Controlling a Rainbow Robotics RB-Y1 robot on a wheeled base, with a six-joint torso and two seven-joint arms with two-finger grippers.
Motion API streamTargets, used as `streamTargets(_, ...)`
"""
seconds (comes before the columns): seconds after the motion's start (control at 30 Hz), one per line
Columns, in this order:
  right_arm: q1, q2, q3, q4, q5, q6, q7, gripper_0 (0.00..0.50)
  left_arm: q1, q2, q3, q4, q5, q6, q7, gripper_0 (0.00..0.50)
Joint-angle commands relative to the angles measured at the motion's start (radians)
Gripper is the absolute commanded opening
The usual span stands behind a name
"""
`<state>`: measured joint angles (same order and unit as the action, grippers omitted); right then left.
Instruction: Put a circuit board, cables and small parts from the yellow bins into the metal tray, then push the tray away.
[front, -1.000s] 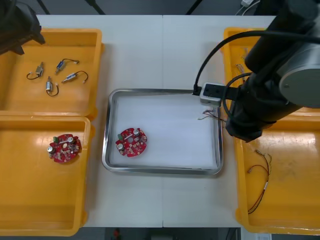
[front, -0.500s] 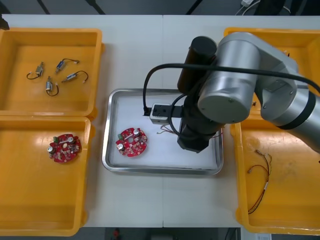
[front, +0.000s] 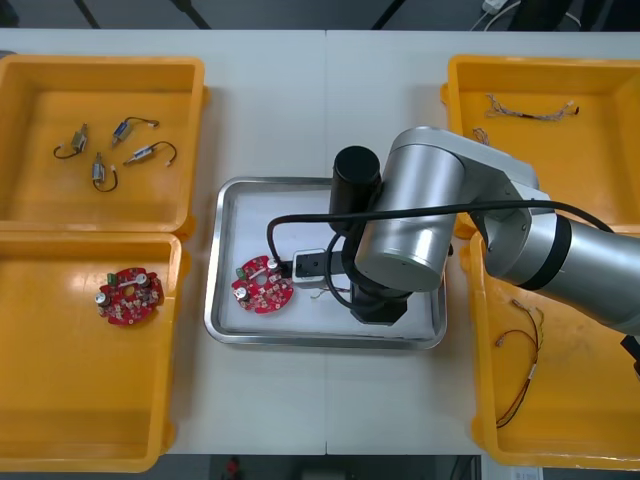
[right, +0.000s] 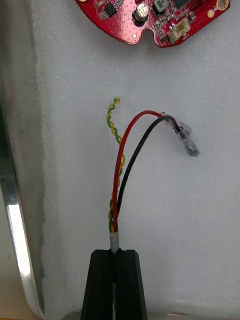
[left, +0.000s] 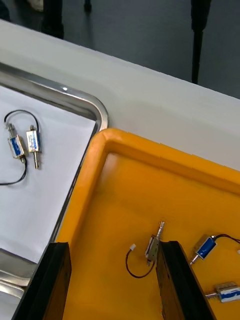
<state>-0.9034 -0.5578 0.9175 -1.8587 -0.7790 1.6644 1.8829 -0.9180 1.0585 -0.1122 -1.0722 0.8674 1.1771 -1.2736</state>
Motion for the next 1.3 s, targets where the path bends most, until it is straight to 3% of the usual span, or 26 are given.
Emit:
streamTargets(0.03, 0.020, 0.027, 0.003, 0.029, 0.037, -0.049, 0.048, 0.000, -0.088, -0.048, 0.032, 0.040, -0.001, -0.040, -0.147, 0.500)
streamTargets(0.13, 0.041, 0.029, 0.004, 0.033, 0.053, -0.069, 0.050, 0.001, -0.087, -0.084, 0.000, 0.041, -0.002, -0.071, -0.170, 0.500)
streamTargets(0.33, 0.061, 0.029, 0.003, 0.035, 0.058, -0.074, 0.045, 0.051, -0.088, -0.126, -0.092, 0.043, -0.007, -0.131, -0.171, 0.500)
streamTargets(0.37, 0.063, 0.029, 0.004, 0.033, 0.058, -0.072, 0.045, 0.083, -0.088, -0.130, -0.107, 0.047, -0.011, -0.136, -0.171, 0.500)
streamTargets(0.43, 0.061, 0.029, 0.003, 0.033, 0.060, -0.074, 0.045, 0.281, -0.088, -0.138, -0.124, 0.049, -0.014, -0.136, -0.174, 0.500)
streamTargets(0.5, 0.063, 0.025, 0.003, 0.035, 0.061, -0.081, 0.042, 0.421, -0.088, -0.143, -0.142, 0.054, -0.018, -0.139, -0.179, 0.500)
streamTargets(0.57, 0.061, 0.021, 0.003, 0.033, 0.060, -0.086, 0.038, 0.493, -0.088, -0.147, -0.161, 0.061, -0.019, -0.152, -0.184, 0.500)
streamTargets(0.83, 0.061, -0.010, -0.069, -0.014, 0.047, -0.049, 0.022, 0.500, -0.088, -0.180, -0.231, 0.152, -0.033, -0.280, -0.202, 0.500)
streamTargets(1.1, 0.061, -0.054, -0.227, -0.106, 0.041, 0.075, 0.021, 0.500, -0.087, -0.195, -0.254, 0.186, -0.031, -0.286, -0.213, 0.500)
streamTargets(1.3, 0.072, -0.120, -0.358, -0.151, 0.001, 0.149, 0.012, 0.500, -0.088, -0.204, -0.282, 0.205, -0.028, -0.289, -0.213, 0.500)
